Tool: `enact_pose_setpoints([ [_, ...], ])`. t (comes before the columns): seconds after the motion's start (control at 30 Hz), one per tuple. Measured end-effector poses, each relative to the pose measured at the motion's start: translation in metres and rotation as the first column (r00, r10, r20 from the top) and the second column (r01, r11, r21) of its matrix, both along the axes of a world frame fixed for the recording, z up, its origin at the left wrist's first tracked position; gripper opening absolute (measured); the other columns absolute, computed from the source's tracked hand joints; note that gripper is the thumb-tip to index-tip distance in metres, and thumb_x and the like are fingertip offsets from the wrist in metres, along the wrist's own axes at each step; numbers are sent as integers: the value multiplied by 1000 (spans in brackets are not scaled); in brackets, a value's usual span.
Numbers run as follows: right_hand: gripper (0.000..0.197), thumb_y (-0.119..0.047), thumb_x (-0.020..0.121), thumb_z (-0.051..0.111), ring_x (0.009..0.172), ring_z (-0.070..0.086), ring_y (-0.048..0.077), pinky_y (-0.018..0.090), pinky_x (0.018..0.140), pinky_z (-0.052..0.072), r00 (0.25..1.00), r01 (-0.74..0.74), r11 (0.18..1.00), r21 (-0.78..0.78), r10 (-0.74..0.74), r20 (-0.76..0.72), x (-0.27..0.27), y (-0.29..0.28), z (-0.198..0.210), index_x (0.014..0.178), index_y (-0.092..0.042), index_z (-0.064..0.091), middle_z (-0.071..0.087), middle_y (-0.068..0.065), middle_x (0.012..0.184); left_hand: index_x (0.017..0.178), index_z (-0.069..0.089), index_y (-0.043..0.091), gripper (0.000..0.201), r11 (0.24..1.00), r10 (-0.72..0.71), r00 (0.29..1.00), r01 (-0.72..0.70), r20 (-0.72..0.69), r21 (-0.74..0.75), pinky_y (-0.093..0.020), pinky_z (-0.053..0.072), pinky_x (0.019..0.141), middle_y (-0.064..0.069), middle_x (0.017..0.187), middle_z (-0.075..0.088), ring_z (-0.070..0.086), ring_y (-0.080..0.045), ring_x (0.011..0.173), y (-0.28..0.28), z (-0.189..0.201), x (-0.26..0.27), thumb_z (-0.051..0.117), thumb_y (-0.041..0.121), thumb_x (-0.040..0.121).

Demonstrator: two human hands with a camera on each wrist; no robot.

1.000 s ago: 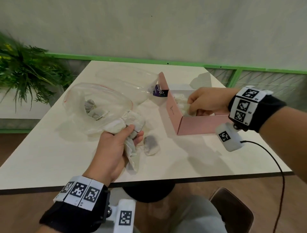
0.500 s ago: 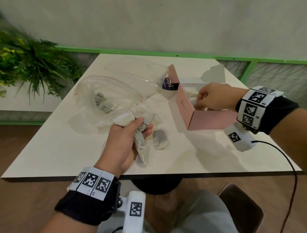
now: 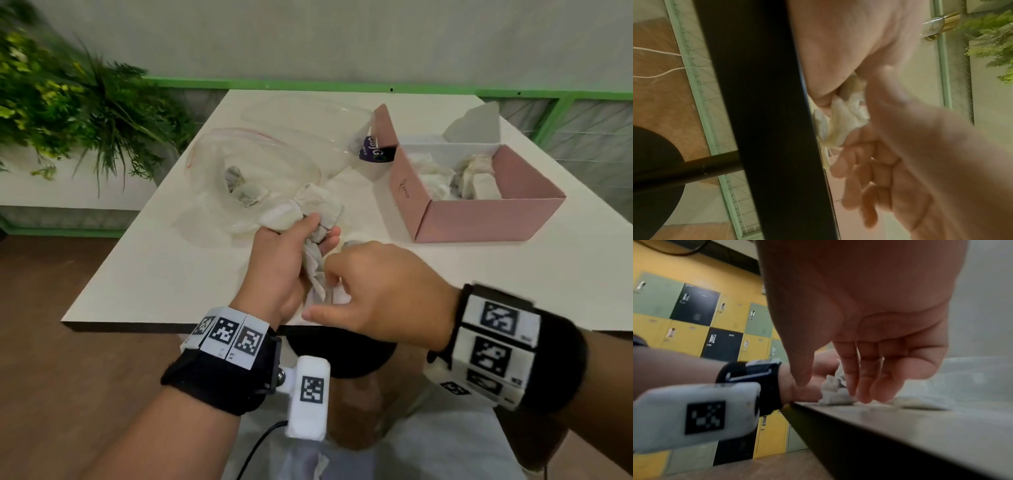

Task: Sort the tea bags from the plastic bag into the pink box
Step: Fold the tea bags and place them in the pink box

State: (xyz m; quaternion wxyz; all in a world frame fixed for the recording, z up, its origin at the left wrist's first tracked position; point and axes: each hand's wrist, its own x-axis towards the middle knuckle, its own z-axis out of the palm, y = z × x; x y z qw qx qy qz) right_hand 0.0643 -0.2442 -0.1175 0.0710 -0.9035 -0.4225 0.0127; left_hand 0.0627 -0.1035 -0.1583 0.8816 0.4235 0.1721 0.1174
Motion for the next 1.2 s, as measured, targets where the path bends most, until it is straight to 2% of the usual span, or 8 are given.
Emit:
enact_pose_setpoints([
  [0.13, 18, -31, 86, 58, 70, 58, 25, 43, 66, 51, 996, 15, 991, 131, -3, -91, 5, 4, -8, 71, -22, 53, 60, 1, 72, 100, 68, -3, 8, 1000, 13, 1000, -13, 19, -6, -32, 63, 75, -16, 88, 71, 75, -23, 79, -1, 0, 0, 65, 3, 96],
  [0.43, 10, -10, 78, 66, 59, 54, 8, 31, 60, 49, 921, 213, 951, 224, -119, -372, 30, -33, 23, 74, -19, 65, 66, 2, 70, 77, 71, 10, 22, 998, -57, 998, 57, -10, 6, -29, 61, 69, -20, 100, 71, 74, -27, 88, 4, 0, 1, 65, 11, 98],
  [0.53, 19, -1, 81, 64, 59, 54, 4, 26, 61, 48, 912, 211, 943, 259, -94, -400, 38, -38, 29, 83, -19, 69, 66, 2, 74, 105, 69, -5, 20, 998, -46, 999, 46, 0, -31, -33, 62, 79, -24, 106, 69, 73, -30, 93, 4, 0, 1, 63, 14, 98],
  [0.7, 22, -1, 86, 60, 63, 56, 5, 22, 62, 49, 917, 217, 930, 296, -90, -390, 48, -26, 35, 90, -20, 71, 70, 0, 80, 128, 61, -4, 46, 988, -102, 994, 96, -45, -122, -46, 58, 94, -32, 125, 66, 72, -37, 105, 6, -2, 2, 64, 27, 95],
  [0.77, 18, -5, 86, 61, 61, 54, 4, 20, 59, 46, 916, 209, 931, 300, -79, -393, 49, -17, 35, 84, -20, 72, 68, -2, 73, 124, 60, 1, 45, 982, -116, 993, 111, -25, -153, -56, 51, 103, -31, 121, 64, 68, -43, 114, 6, -3, 3, 66, 29, 89],
  [0.9, 21, -7, 83, 62, 75, 66, 14, 34, 70, 53, 907, 120, 964, 236, -10, -421, 50, -5, 38, 75, -25, 70, 72, 3, 77, 109, 60, 8, 23, 985, -119, 993, 116, -17, -126, -54, 54, 96, -21, 99, 65, 68, -38, 92, 8, -7, 6, 61, 28, 97],
  [1.03, 27, -3, 82, 59, 74, 62, -1, 15, 71, 47, 917, -72, 993, 95, 104, -386, 40, 2, 43, 82, -26, 72, 73, -6, 86, 114, 64, 5, 39, 989, -115, 993, 111, -34, -99, -58, 45, 105, -22, 109, 61, 64, -42, 106, 11, -9, 5, 64, 36, 92],
  [1.2, 34, -7, 86, 63, 89, 57, 7, 27, 79, 46, 954, -269, 963, 22, 270, -134, 31, 17, 30, 114, -27, 68, 65, -13, 95, 101, 69, 16, 45, 963, -242, 970, 236, -31, -131, -35, 54, 73, -8, 87, 66, 67, -25, 78, 14, -5, 0, 52, 57, 96],
])
